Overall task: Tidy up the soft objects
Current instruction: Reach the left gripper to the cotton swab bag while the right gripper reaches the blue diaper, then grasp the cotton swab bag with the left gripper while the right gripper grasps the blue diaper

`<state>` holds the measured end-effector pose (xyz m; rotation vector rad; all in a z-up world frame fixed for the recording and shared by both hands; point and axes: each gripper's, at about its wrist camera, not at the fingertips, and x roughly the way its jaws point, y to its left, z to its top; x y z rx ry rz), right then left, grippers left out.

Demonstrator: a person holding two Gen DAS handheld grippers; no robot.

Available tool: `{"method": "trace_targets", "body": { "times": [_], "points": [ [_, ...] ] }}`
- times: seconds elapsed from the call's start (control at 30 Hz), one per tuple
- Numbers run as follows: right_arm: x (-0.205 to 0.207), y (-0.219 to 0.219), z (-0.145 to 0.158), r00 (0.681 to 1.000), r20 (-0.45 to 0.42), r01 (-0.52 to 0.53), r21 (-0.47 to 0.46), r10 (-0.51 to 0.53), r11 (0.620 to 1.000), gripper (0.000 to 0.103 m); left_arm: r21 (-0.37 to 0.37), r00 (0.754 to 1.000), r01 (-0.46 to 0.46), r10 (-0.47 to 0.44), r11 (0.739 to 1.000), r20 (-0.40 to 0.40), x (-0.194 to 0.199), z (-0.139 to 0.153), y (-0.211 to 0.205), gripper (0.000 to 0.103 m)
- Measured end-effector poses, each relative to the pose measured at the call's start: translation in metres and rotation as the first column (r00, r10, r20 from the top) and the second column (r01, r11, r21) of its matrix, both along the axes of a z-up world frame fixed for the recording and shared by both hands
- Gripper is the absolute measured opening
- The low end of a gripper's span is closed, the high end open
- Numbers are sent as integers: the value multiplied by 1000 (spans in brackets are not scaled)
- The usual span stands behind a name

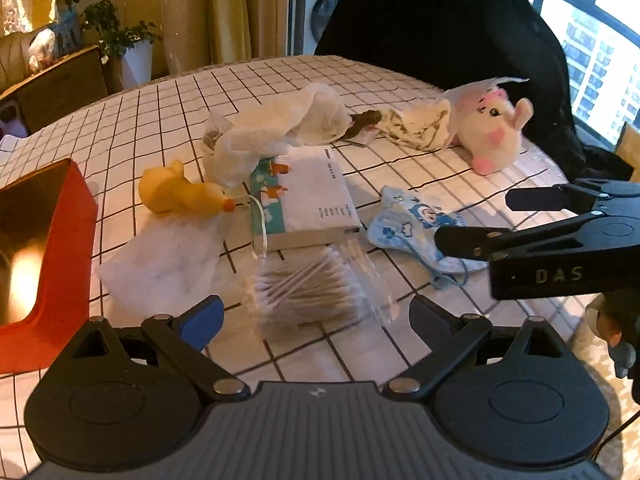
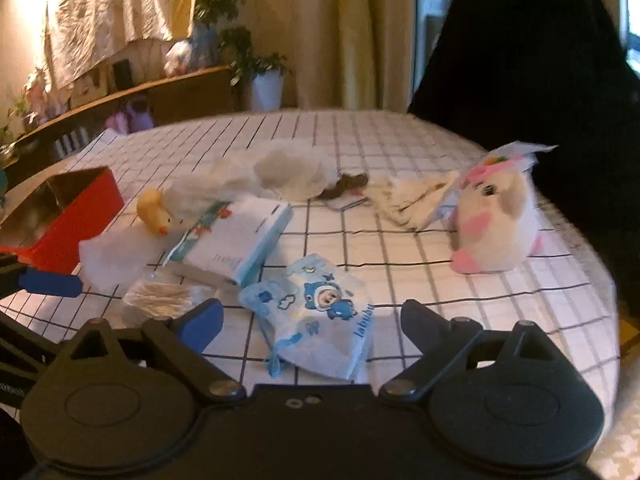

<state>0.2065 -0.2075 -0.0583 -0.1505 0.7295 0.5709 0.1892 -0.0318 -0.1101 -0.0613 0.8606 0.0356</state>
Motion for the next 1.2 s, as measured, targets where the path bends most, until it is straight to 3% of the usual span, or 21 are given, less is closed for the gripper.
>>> {"method": "trace_targets", "body": {
  "times": [0.3, 0.7, 0.87, 1.07, 1.2],
  "points": [
    [33, 19, -28, 999, -51, -20, -90, 15, 996, 95, 38, 999, -20, 21, 999, -32, 23, -17, -8, 100],
    [45, 26, -42, 998, -62, -20, -92, 14, 996, 93, 47, 999, -24, 26, 999, -37, 34, -28, -9, 99],
    [42, 26, -42, 999, -37, -12, -105, 8, 994, 87, 68, 999, -27, 29, 997, -30, 30, -28, -11, 87],
    [41, 20, -40, 999, -25, 25, -87, -28, 996, 73, 59, 999, -40, 41, 997, -23, 27, -25, -7, 76],
    [40, 15, -37, 998, -19, 58, -78, -60, 995, 42, 49, 999, -45, 46, 998, -18, 24, -23, -7, 73]
  ]
}}
